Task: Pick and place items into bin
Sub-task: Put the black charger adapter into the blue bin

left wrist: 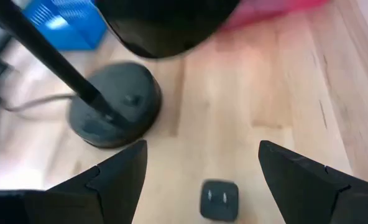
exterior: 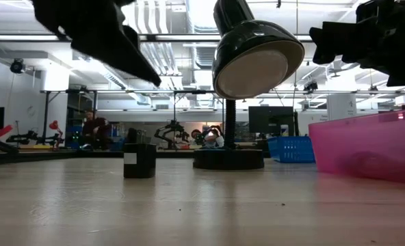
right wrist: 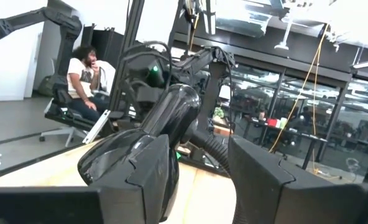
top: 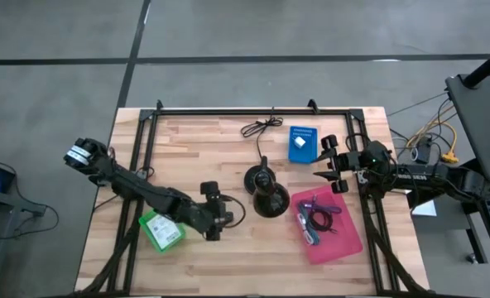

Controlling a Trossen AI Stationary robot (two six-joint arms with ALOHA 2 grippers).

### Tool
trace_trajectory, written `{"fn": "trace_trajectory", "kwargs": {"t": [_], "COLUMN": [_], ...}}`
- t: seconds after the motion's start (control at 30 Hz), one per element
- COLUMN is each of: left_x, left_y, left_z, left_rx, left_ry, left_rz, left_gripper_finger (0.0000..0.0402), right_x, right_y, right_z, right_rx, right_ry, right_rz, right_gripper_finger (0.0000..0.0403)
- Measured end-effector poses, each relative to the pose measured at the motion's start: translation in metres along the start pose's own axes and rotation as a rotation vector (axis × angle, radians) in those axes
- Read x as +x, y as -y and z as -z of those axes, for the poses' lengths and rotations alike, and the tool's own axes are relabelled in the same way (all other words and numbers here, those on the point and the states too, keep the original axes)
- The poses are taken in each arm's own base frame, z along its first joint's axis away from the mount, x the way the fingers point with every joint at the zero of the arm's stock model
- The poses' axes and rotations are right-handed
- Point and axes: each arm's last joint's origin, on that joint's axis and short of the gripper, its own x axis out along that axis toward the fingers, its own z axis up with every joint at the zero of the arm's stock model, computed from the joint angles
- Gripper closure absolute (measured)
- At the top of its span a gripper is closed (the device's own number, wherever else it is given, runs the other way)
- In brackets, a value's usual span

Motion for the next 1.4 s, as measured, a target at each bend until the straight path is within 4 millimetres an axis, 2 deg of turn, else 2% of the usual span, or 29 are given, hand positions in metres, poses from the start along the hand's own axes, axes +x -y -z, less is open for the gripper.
{"fn": "trace_trajectory", "kwargs": {"t": [0.23, 0.43, 0.67, 0.93, 1.17, 1.4], "left_x": [0.009, 0.013, 0.018, 0.023, 0.025, 0.025], "left_y": [-0.010, -0.011, -0.012, -0.019, -0.020, -0.021], "left_z": [0.008, 0.013, 0.031, 0.051, 0.053, 0.059], "left_rx": [-0.013, -0.036, -0.055, -0.066, -0.102, -0.097], "left_ry": [-0.020, 0.010, 0.080, 0.073, 0.128, 0.111], "left_rz": [0.004, 0.036, 0.075, 0.069, 0.152, 0.157], "left_gripper_finger": [0.0112, 0.0112, 0.0112, 0.0112, 0.0112, 0.0112], "right_x": [0.000, 0.000, 0.000, 0.000, 0.000, 0.000], "right_y": [0.000, 0.000, 0.000, 0.000, 0.000, 0.000], "right_z": [0.000, 0.001, 0.001, 0.001, 0.001, 0.001], "right_rx": [-0.006, 0.000, 0.000, -0.008, -0.008, -0.008], "right_ry": [-0.001, -0.008, -0.007, -0.008, -0.008, -0.008], "right_rz": [0.000, 0.000, 0.000, 0.000, 0.000, 0.000], "right_gripper_finger": [0.0250, 0.0250, 0.0250, 0.0250, 0.0250, 0.0250]}}
